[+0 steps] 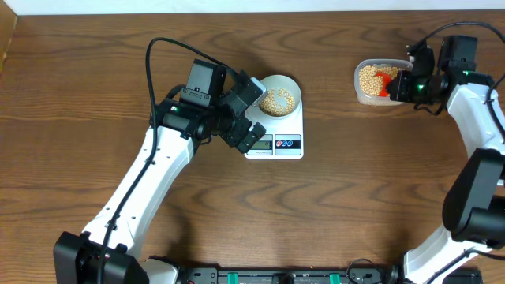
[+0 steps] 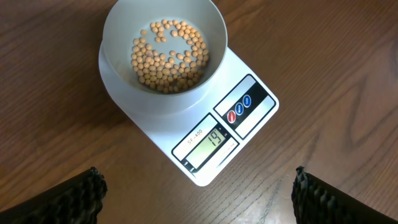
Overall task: Scoop item into bowl and weigh 50g on scale
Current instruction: 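Lower the red scoop into the soybeans in the tub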
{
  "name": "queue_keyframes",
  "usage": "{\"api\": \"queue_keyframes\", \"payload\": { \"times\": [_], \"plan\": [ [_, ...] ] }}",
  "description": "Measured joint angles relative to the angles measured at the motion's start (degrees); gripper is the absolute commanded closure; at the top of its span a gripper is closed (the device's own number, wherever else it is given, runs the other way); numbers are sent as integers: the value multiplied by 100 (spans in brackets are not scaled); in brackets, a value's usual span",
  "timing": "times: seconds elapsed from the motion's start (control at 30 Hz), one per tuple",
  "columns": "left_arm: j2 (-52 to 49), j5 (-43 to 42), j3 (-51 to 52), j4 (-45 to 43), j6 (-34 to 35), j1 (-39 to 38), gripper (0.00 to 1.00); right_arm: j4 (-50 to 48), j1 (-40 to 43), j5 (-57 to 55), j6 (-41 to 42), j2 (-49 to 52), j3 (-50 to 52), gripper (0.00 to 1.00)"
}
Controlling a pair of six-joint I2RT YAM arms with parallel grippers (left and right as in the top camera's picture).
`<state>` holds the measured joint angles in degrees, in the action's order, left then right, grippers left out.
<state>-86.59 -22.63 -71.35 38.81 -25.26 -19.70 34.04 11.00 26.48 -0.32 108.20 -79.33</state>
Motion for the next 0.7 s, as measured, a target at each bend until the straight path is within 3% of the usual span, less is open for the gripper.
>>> {"api": "queue_keyframes", "payload": {
  "times": [0.7],
  "plan": [
    [0,0,0,-2,-2,0,2,-133,350,990,267,380,0,99]
  ]
}}
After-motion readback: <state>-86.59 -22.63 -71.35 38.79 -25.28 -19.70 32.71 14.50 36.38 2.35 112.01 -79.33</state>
